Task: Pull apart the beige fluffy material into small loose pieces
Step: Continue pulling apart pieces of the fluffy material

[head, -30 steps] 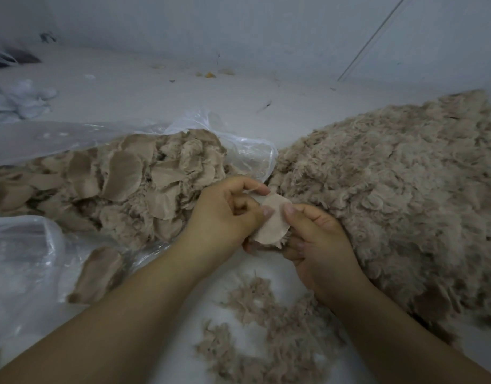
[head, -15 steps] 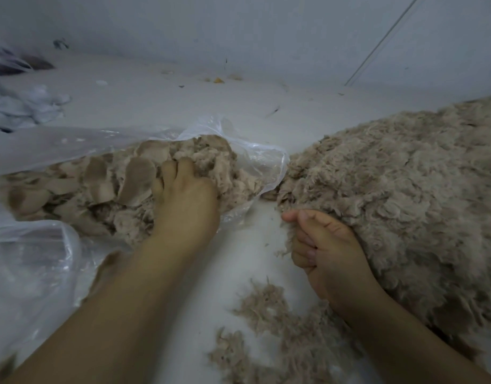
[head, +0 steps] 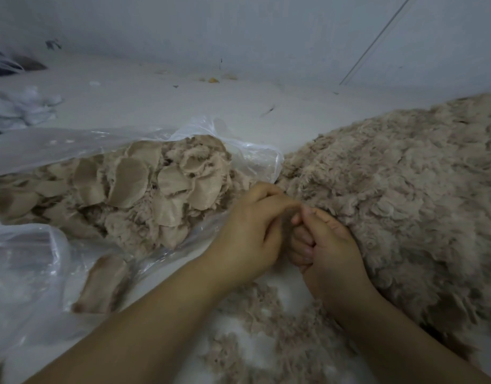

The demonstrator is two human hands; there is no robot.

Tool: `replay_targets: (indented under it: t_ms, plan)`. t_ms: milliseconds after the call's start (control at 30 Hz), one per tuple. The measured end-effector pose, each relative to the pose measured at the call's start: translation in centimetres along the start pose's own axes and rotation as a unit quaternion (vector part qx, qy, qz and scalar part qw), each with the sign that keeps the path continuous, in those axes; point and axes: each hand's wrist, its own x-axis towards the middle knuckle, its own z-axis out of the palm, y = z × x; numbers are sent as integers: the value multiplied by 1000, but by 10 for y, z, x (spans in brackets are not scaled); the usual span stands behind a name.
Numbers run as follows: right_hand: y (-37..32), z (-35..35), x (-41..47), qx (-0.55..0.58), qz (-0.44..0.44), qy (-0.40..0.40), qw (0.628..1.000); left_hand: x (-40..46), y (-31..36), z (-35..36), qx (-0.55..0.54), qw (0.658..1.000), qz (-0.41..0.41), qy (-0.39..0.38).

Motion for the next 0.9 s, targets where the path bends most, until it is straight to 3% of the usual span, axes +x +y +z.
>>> replay_targets:
  t_ms: [133,333,467,767,900]
  plan:
    - [-2,2,-1,30,11,20,999,18,9,4,-99,991,-89,19]
    - [-7,2,-1,69,27,26,997,38,19,7,-167,974,-141,-59]
    - [-9,1,-2,84,34,22,996,43,12,7,-206,955,-214,-13]
    - [-11,1,-3,93,22,20,995,58,12,13,-198,941,-247,117]
    - [-13,1,-5,100,25,19,994,79,18,17,-161,957,-239,34]
